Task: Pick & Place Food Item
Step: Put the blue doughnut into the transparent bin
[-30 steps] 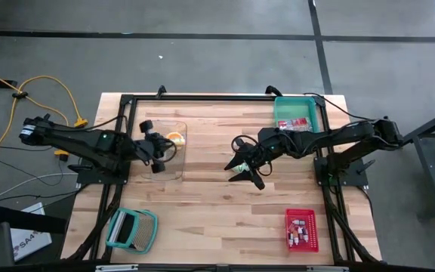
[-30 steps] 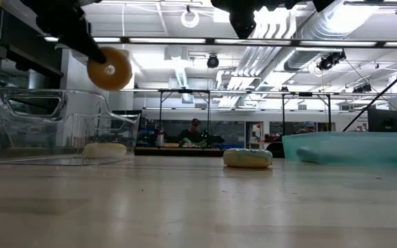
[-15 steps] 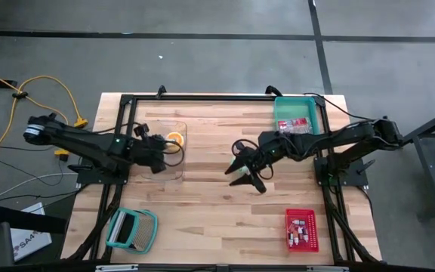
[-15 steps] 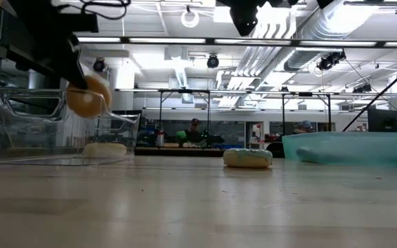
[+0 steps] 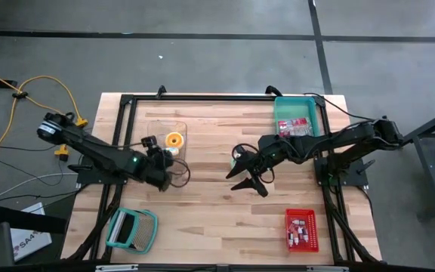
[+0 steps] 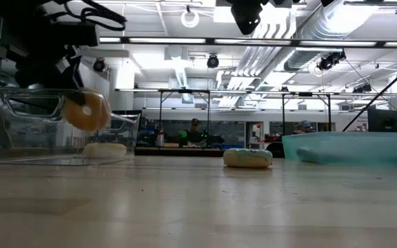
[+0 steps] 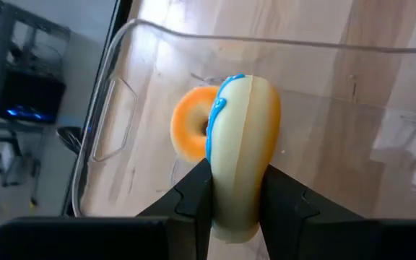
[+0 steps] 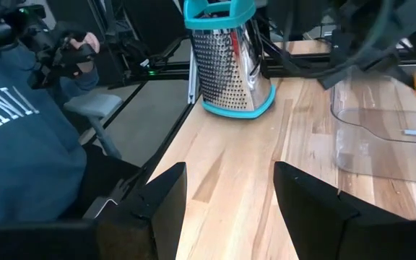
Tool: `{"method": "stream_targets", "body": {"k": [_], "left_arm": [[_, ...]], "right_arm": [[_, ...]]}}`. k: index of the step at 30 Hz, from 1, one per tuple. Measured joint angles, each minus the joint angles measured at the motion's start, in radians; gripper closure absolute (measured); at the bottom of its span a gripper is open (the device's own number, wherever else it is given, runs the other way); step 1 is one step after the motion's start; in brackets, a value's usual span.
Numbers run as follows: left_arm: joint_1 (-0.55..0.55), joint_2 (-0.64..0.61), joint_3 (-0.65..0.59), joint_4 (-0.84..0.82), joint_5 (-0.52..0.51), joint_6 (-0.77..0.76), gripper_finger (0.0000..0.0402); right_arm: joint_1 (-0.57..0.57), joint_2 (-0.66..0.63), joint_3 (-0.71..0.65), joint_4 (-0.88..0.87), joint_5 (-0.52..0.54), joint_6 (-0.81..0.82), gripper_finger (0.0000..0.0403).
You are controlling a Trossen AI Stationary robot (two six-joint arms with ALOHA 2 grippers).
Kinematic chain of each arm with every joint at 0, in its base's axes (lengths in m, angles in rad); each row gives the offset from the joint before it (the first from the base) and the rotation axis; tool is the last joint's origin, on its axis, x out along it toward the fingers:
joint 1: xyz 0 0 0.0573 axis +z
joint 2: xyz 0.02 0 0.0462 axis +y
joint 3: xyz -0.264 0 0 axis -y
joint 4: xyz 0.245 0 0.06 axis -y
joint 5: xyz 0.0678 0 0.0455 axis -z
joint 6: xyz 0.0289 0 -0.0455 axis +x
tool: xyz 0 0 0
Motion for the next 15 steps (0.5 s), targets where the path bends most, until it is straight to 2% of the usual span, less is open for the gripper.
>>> {"method": "stream_targets", "body": {"k": [5, 15], "left_arm": [[-0.04, 0.04, 0.0, -0.01, -0.018, -0.034, 0.0316], [-0.04, 0.072, 0.0, -0.014, -0.011, -0.027, 0.0316]], "right_arm": [[0.0, 0.0, 0.0, 0.0, 0.0, 0.0, 0.0206], [0.0, 0.0, 0.0, 0.0, 0.0, 0.002, 0.0206]]}}
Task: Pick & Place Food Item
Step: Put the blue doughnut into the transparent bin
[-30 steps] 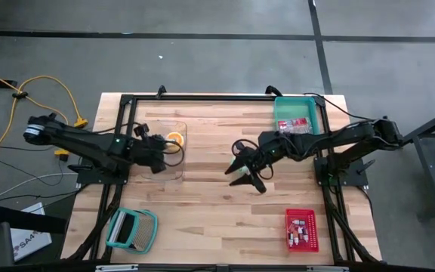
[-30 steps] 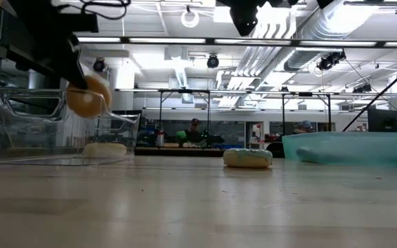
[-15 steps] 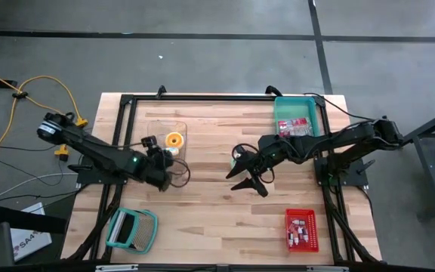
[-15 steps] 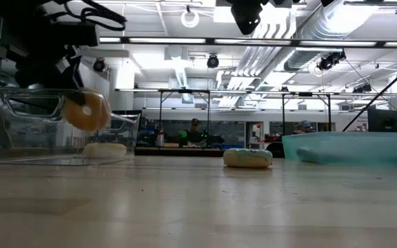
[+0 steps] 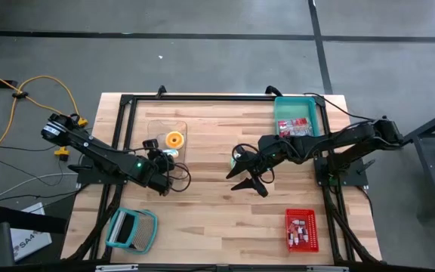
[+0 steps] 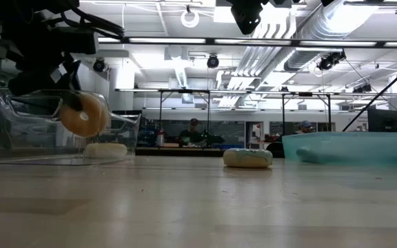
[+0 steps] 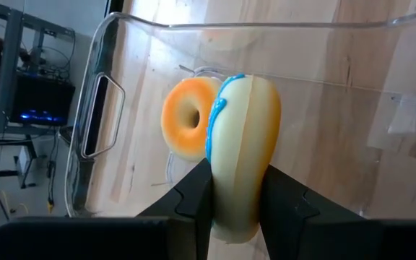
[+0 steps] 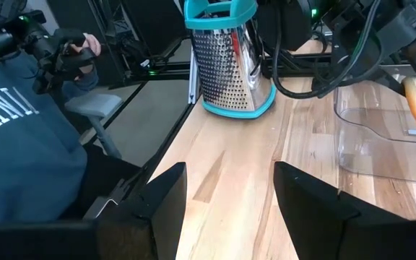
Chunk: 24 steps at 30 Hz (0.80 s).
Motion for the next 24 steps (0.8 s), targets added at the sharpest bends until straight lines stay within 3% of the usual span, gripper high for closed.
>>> {"method": "stream_targets", "body": {"k": [11, 19, 24], "left_arm": [[0.0, 0.0, 0.0, 0.0, 0.014, 0.012, 0.0313], [0.0, 0.0, 0.0, 0.0, 0.02, 0.009, 0.0273], [0.0, -0.001, 0.0, 0.0, 0.023, 0.007, 0.0268]], "right_arm": [[0.0, 0.0, 0.0, -0.001, 0.0, 0.001, 0.0206], [0.0, 0.0, 0.0, -0.002, 0.0, 0.001, 0.0206], [0.0, 0.0, 0.0, -0.002, 0.0, 0.001, 0.0206]]}}
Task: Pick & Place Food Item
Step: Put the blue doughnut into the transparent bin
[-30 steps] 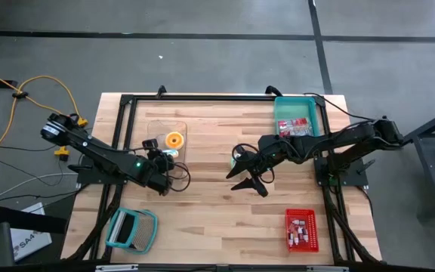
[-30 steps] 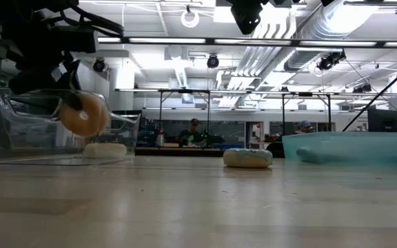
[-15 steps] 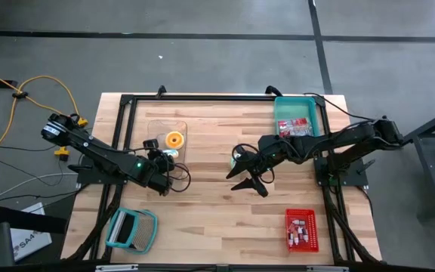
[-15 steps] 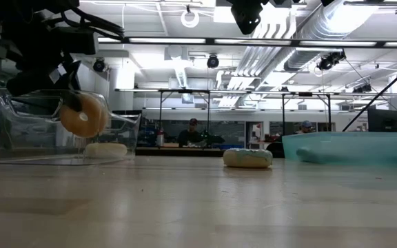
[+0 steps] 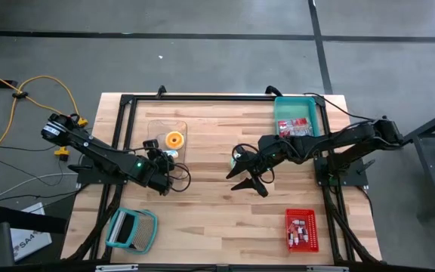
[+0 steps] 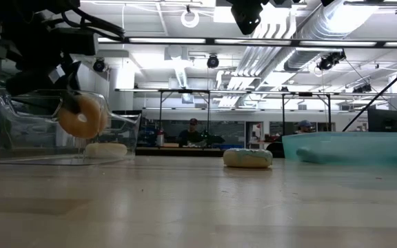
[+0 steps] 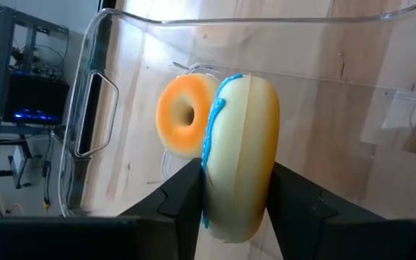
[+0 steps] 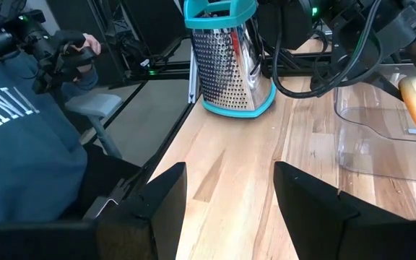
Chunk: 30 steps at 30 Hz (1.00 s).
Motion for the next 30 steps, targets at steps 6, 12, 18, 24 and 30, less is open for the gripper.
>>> {"method": "stream_targets", "body": {"k": [6, 12, 18, 24, 30], "left_arm": [[0.0, 0.0, 0.0, 0.001, 0.037, 0.0, 0.0268], [0.0, 0.0, 0.005, 0.0, 0.042, 0.009, 0.0268], [0.0, 0.0, 0.054, 0.001, 0.043, 0.053, 0.0268], [0.001, 0.0, 0.059, -0.011, 0.059, 0.057, 0.0268], [-0.012, 0.0, 0.063, -0.002, 0.089, 0.057, 0.0268]], "right_arm": [[0.0, 0.0, 0.0, 0.0, 0.0, 0.0, 0.0206], [0.0, 0.0, 0.0, 0.0, 0.0, 0.0, 0.0206], [0.0, 0.0, 0.0, 0.0, 0.0, 0.0, 0.0206], [0.0, 0.0, 0.0, -0.001, -0.002, 0.0, 0.0206], [0.005, 0.0, 0.0, -0.002, -0.002, 0.0, 0.0206]]}}
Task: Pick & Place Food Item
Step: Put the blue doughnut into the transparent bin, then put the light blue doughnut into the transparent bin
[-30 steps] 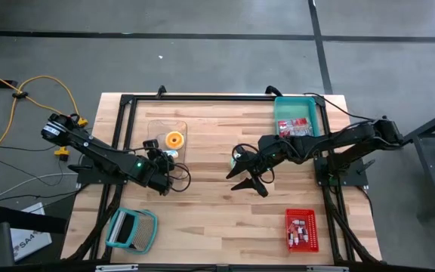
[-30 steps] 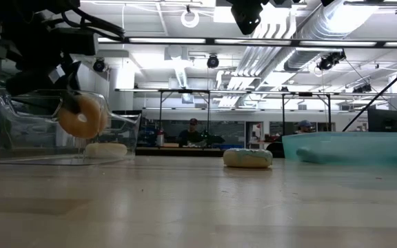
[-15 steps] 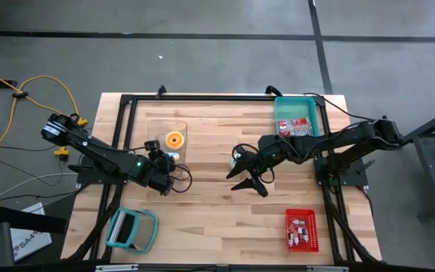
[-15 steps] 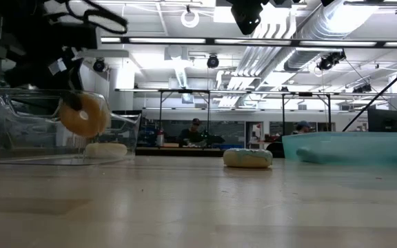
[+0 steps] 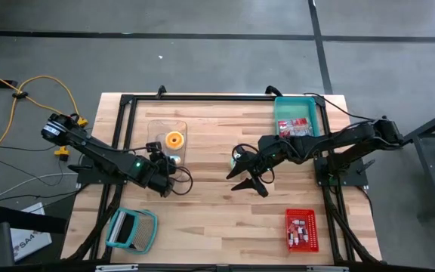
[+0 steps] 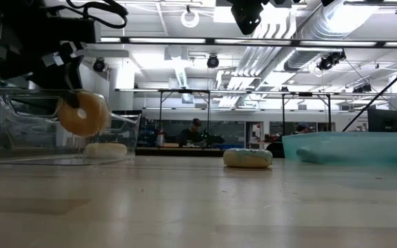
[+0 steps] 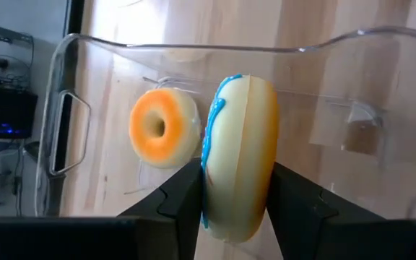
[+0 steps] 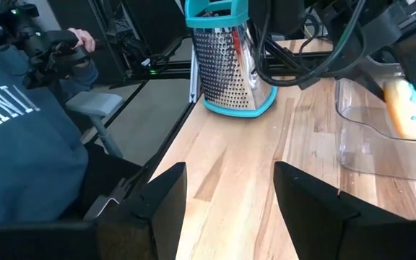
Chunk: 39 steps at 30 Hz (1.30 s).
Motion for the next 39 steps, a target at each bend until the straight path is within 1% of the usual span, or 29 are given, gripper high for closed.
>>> {"method": "stream_targets", "body": {"k": [18, 24, 26, 30, 33, 39], "left_arm": [[-0.012, 0.0, 0.0, -0.003, 0.008, 0.0, 0.0268], [-0.012, 0.0, 0.0, -0.008, 0.04, 0.001, 0.0266], [-0.012, 0.0, 0.0, -0.011, 0.047, 0.001, 0.0257], [-0.012, 0.0, 0.0, -0.01, 0.046, 0.008, 0.0223], [-0.012, 0.0, 0.0, -0.01, 0.045, 0.008, 0.0205], [-0.012, 0.0, 0.0, -0.01, 0.042, 0.008, 0.0199]], "right_arm": [[0.0, 0.0, 0.0, 0.0, -0.001, 0.0, 0.0206], [0.0, 0.0, 0.0, 0.0, -0.001, 0.0, 0.0206], [0.001, 0.0, 0.0, 0.0, -0.001, 0.0, 0.0206], [0.001, 0.0, 0.0, 0.0, -0.001, 0.0, 0.0206], [0.001, 0.0, 0.0, 0.0, -0.001, 0.0, 0.0206], [0.001, 0.0, 0.0, -0.008, -0.001, 0.0, 0.0206]]}}
